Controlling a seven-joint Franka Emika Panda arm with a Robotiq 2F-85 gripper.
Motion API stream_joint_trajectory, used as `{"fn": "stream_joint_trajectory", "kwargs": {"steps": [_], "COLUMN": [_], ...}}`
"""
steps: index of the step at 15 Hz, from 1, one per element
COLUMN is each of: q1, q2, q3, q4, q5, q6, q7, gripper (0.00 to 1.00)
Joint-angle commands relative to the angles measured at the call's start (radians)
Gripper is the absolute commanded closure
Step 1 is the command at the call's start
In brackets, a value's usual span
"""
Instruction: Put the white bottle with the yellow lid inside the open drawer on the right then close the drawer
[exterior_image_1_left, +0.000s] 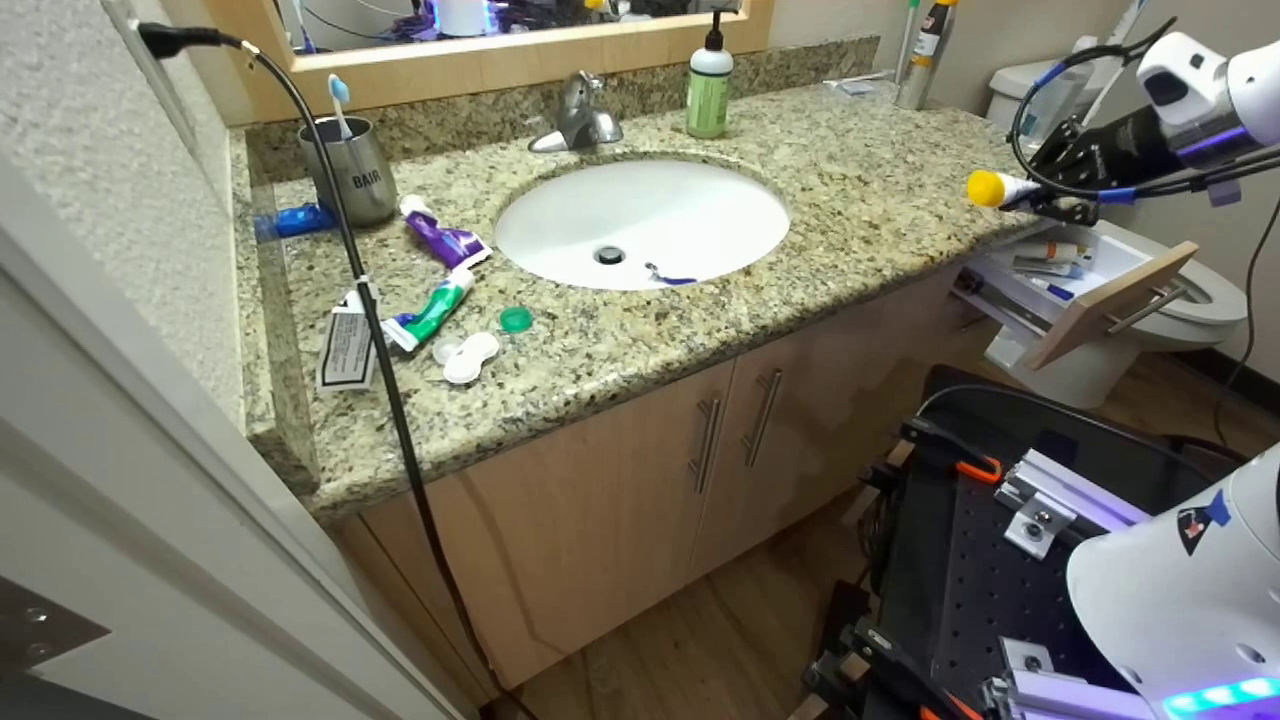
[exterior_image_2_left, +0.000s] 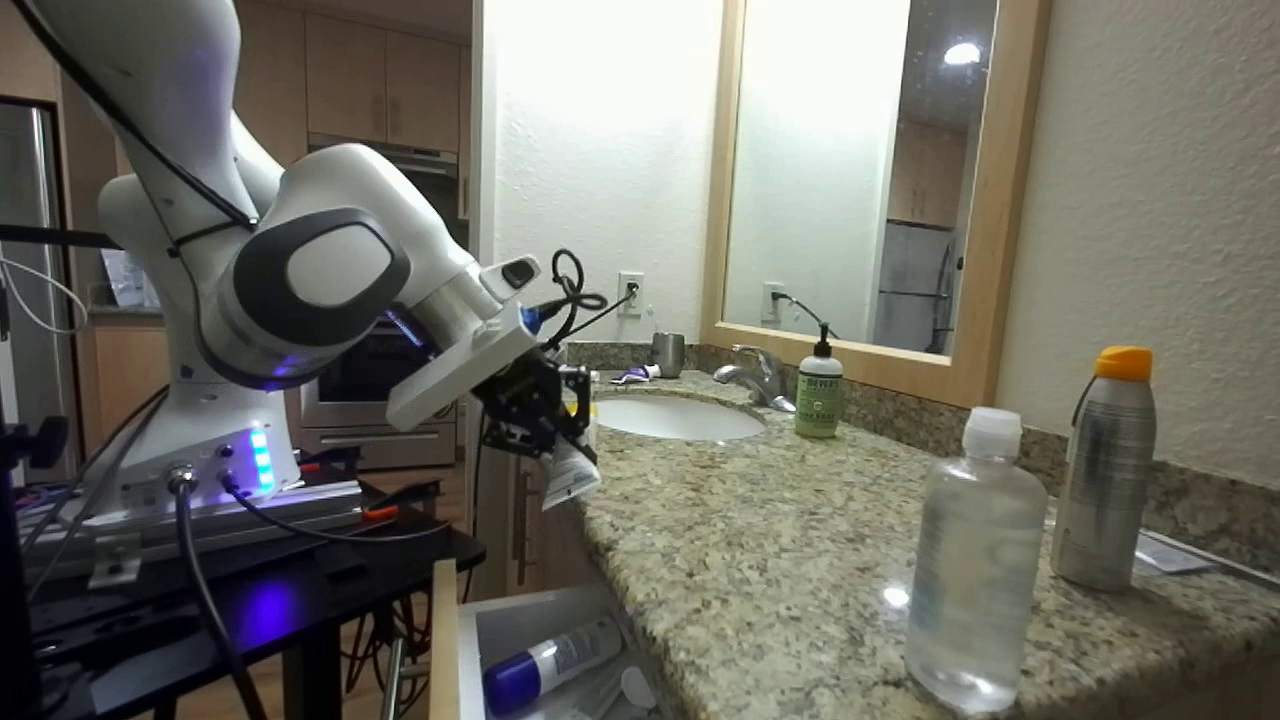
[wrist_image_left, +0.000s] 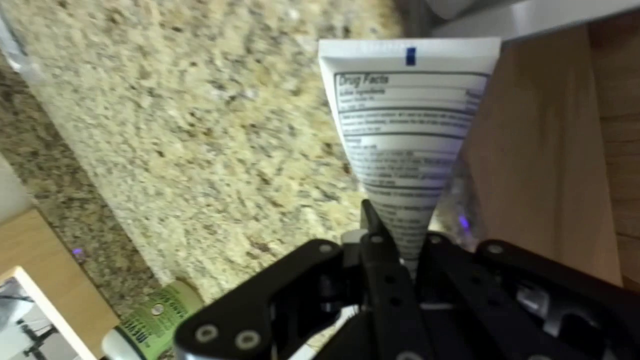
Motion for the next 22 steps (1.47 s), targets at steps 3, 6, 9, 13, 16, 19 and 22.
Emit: {"fn": "stream_joint_trajectory", "kwargs": {"steps": [3,6,9,13,16,19,22], "q1": [-0.038,-0.022,-0.021,-0.025,0.047,0.150,0.219], "q2": [-0.030,-0.184,-0.290,-0.309,-0.304,-0.313,-0.272], "q3": [0.044,-0.039,-0.146,-0.221,-0.255,-0.305,-0.287], "q4": [0.196,0.214,0.157,0.058,0.011,-0.041,-0.052], "q5": [0.140,0.137,0.072,-0.132,-0.248,-0.274,-0.163], "q6": [0.000,0.000,0.001,-0.013,-0.102,-0.250,-0.398], "q7": [-0.014,0.000,-0.035,-0.059,-0.041,-0.028,-0.015], "gripper": [0.98,0.98,0.98,0.98,0.98,0.98,0.98]}}
